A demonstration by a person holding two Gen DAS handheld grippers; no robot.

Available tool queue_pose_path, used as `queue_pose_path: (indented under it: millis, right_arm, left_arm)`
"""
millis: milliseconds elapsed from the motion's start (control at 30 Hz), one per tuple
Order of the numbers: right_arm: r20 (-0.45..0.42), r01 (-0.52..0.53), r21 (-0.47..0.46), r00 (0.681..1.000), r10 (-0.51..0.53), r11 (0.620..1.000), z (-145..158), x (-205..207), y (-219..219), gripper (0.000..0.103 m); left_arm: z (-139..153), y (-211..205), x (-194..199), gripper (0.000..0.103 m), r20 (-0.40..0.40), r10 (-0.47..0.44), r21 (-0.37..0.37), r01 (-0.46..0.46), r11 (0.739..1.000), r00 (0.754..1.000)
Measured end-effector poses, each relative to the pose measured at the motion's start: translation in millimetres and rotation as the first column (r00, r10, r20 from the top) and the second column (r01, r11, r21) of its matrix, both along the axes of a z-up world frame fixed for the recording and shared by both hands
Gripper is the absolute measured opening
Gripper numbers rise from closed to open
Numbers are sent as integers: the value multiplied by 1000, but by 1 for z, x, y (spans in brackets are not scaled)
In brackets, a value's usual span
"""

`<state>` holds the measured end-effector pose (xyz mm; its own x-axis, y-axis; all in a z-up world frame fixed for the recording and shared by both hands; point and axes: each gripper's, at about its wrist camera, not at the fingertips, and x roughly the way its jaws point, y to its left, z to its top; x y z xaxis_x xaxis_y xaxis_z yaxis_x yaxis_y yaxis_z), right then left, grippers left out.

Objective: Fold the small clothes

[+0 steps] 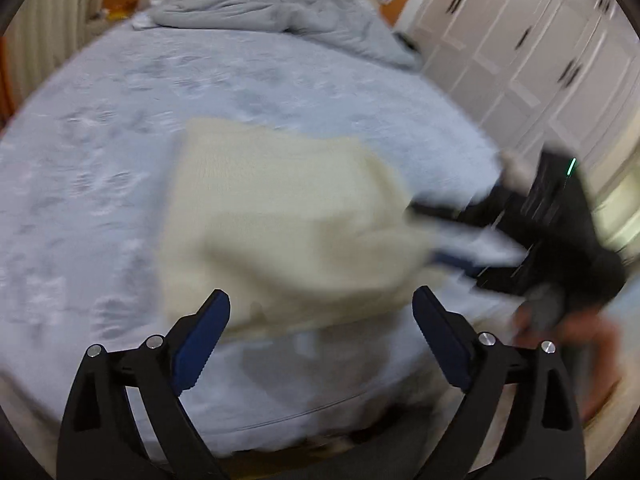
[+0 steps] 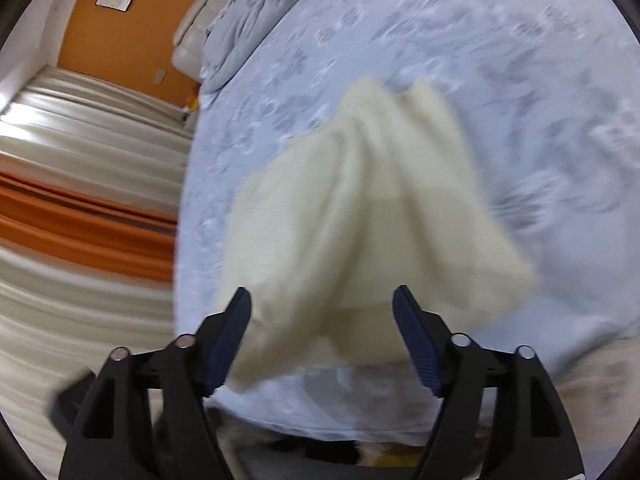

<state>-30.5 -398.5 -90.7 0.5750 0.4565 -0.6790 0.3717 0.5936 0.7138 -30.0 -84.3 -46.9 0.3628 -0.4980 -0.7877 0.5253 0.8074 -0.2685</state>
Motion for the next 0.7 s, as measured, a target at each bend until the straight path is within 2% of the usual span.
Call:
queue_pose_path:
  millis: [33, 133, 200, 233, 267, 333, 433, 500, 567, 600, 633, 667, 700]
  right_arm:
    - [-41, -21, -15, 999, 21, 1000, -4, 11, 8, 79]
    - [-117, -80, -41, 990, 75, 996, -16, 37, 34, 78]
    - [-108, -129, -59, 987, 122, 990, -12, 50, 48, 44]
    - [-92, -155, -107, 985, 145, 982, 1, 56, 55, 33]
    - [-51, -163, -132, 986, 157, 978, 17, 61, 55, 27]
    - [107, -163, -112, 979, 175, 980, 59, 60, 46, 23]
    - [207, -130, -132, 966, 156, 983, 93, 52, 17, 23]
    - [176, -106, -138, 976, 130, 985, 79, 47, -4, 23]
    - [40, -68, -125, 997, 73, 990, 26, 42, -36, 23]
    - [-19, -57, -119, 998, 55, 991, 5, 40, -44, 23]
    - [-78, -54, -110, 996, 45, 993, -19, 35, -51, 24]
    - [-81, -54, -90, 996, 47, 994, -31, 28, -52, 25]
    - [-64, -47, -69, 997, 42, 997, -36, 23, -52, 26]
  left_arm:
    - [-7, 8, 3, 90, -6, 32, 48, -31, 998, 999]
    - [-26, 26, 11, 90, -54, 118, 110, -112, 988, 991]
    - [-34, 30, 16, 90, -70, 145, 140, -135, 981, 987]
    - [-37, 29, 17, 90, -73, 148, 157, -135, 978, 986]
    - [-39, 28, 18, 90, -71, 147, 173, -133, 976, 987]
    - [-38, 26, 15, 90, -54, 141, 179, -130, 975, 988]
    - [-34, 12, 21, 90, -8, 119, 184, -116, 976, 993]
    - [-35, 3, 24, 90, 28, 111, 206, -114, 972, 993]
    - [-42, -3, 30, 78, 15, 104, 215, -105, 971, 994]
    - [-48, -6, 36, 65, -30, 99, 214, -91, 973, 995]
    - [-53, -8, 40, 58, -74, 99, 200, -83, 976, 992]
    - [-59, -9, 44, 56, -129, 105, 178, -81, 981, 986]
    - [-62, -11, 46, 47, -154, 110, 179, -82, 980, 982]
